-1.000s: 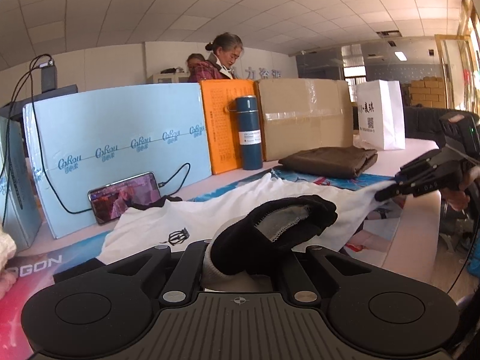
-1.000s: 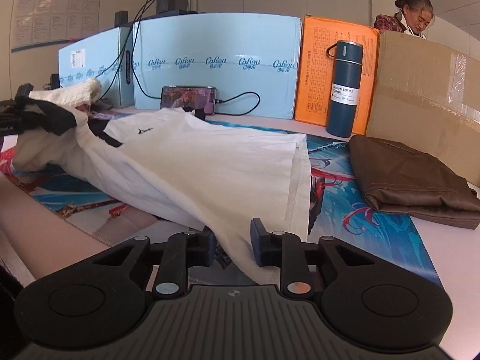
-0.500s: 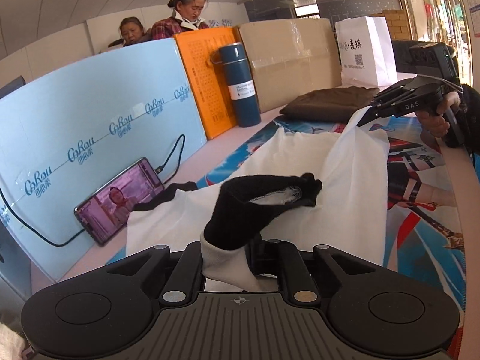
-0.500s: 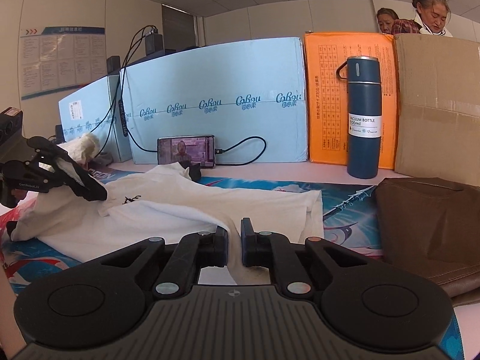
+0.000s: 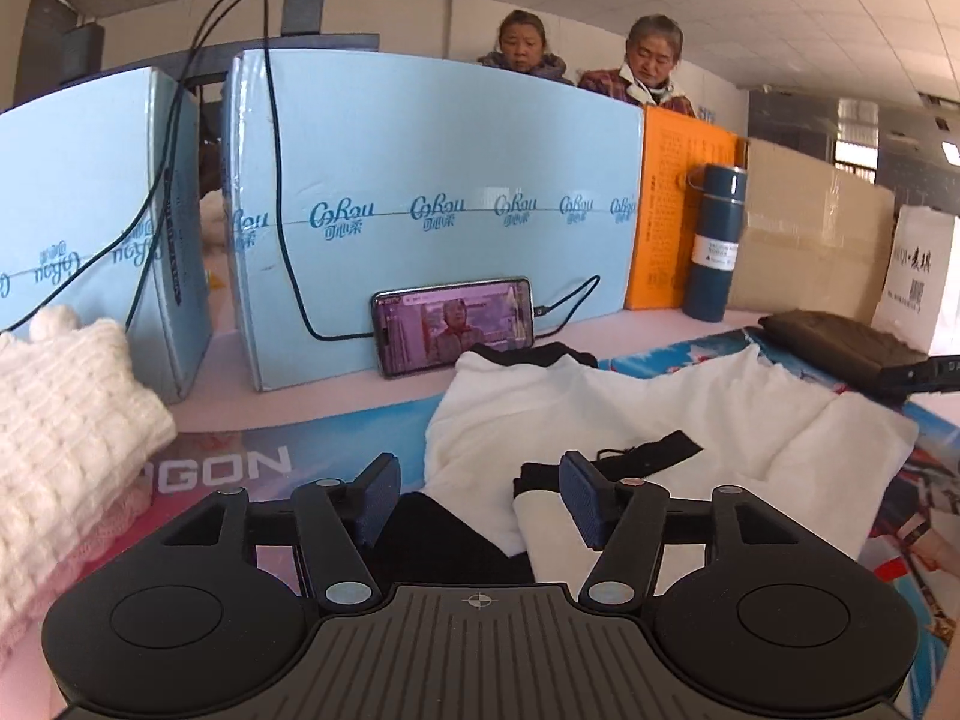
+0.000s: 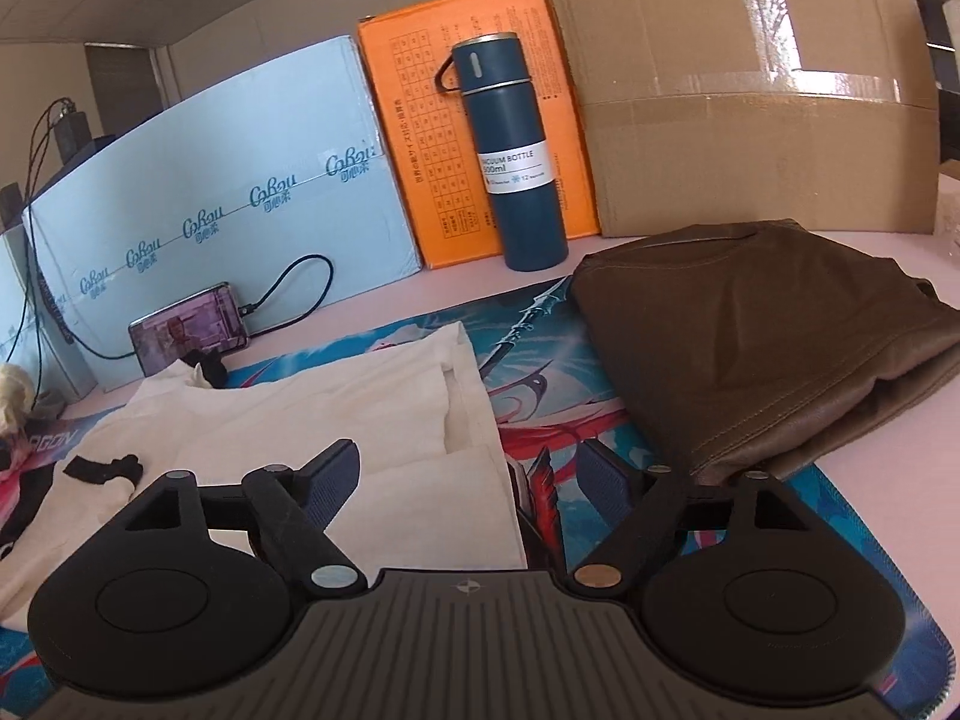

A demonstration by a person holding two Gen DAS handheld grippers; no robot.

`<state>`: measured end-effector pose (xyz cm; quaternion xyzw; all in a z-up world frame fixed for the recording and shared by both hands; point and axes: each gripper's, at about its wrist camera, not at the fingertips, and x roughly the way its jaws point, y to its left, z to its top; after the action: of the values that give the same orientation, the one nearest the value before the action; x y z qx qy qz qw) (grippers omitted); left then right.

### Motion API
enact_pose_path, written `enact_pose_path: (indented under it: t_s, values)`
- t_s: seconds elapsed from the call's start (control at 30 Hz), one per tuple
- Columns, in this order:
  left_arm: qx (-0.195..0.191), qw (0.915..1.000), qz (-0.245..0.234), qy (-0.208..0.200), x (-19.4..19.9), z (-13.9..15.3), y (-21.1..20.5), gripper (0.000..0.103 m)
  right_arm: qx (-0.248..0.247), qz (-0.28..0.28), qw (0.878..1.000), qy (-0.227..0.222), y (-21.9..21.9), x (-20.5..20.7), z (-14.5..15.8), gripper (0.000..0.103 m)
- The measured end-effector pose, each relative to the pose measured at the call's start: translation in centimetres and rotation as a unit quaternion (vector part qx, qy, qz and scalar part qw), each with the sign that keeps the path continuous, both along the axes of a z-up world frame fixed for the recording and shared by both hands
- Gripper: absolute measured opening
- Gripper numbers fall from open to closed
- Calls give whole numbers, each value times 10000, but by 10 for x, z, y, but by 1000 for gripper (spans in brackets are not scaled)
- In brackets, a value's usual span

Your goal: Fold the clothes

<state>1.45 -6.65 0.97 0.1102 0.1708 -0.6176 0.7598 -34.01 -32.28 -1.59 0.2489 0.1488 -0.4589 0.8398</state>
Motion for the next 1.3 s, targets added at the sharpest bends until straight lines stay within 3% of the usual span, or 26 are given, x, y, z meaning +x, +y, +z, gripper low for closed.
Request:
enact_pose_path:
  t_s: [0.13,0.2,0.33,0.47,0.57,0.6,0.67,0.7,0.77,0.8,0.83,0.87,0.97,1.1,1.3]
  values:
    - [-138,9940,-588,-916,-46,-1,39,85,307,-497,9980,-252,21,-6,6,86]
    - [-37,9829,-1036,-1521,-72,-5,51,89,527,-660,9957,-370,30,-8,8,89]
    - [544,9568,-1535,-2408,-107,-25,56,89,1024,-907,9893,-505,43,-11,6,89]
    - [759,9613,-1364,-2272,-99,-38,58,87,1586,-994,9776,-958,47,-18,-2,89]
    - [839,9555,-1399,-2457,-97,-47,63,64,1824,-989,9695,-1301,49,-19,-8,89]
    - [842,9541,-1450,-2481,-96,-49,64,47,1846,-950,9687,-1361,47,-17,-9,89]
    - [849,9512,-1550,-2529,-95,-52,66,24,1813,-870,9672,-1550,42,-11,-13,89]
    - [812,9498,-1574,-2579,-94,-53,67,22,1740,-878,9674,-1619,38,-7,-16,88]
    - [796,9480,-1551,-2663,-93,-52,68,14,1530,-945,9721,-1507,36,4,-17,79]
    - [776,9460,-1510,-2762,-93,-52,70,14,1445,-1011,9747,-1373,35,9,-18,67]
    - [712,9444,-1451,-2862,-94,-49,72,12,1462,-1117,9750,-1247,33,12,-20,35]
    - [602,9452,-1341,-2916,-93,-45,75,10,1483,-1203,9747,-1164,32,14,-23,12]
    - [314,9463,-1075,-3032,-91,-30,85,4,1340,-1082,9748,-1417,42,8,-19,10]
    - [171,9449,-1058,-3092,-99,-19,100,3,953,-917,9768,-1682,66,-4,2,9]
    - [130,9537,-1184,-2760,-121,-16,126,3,843,-994,9796,-1529,93,-26,10,9]
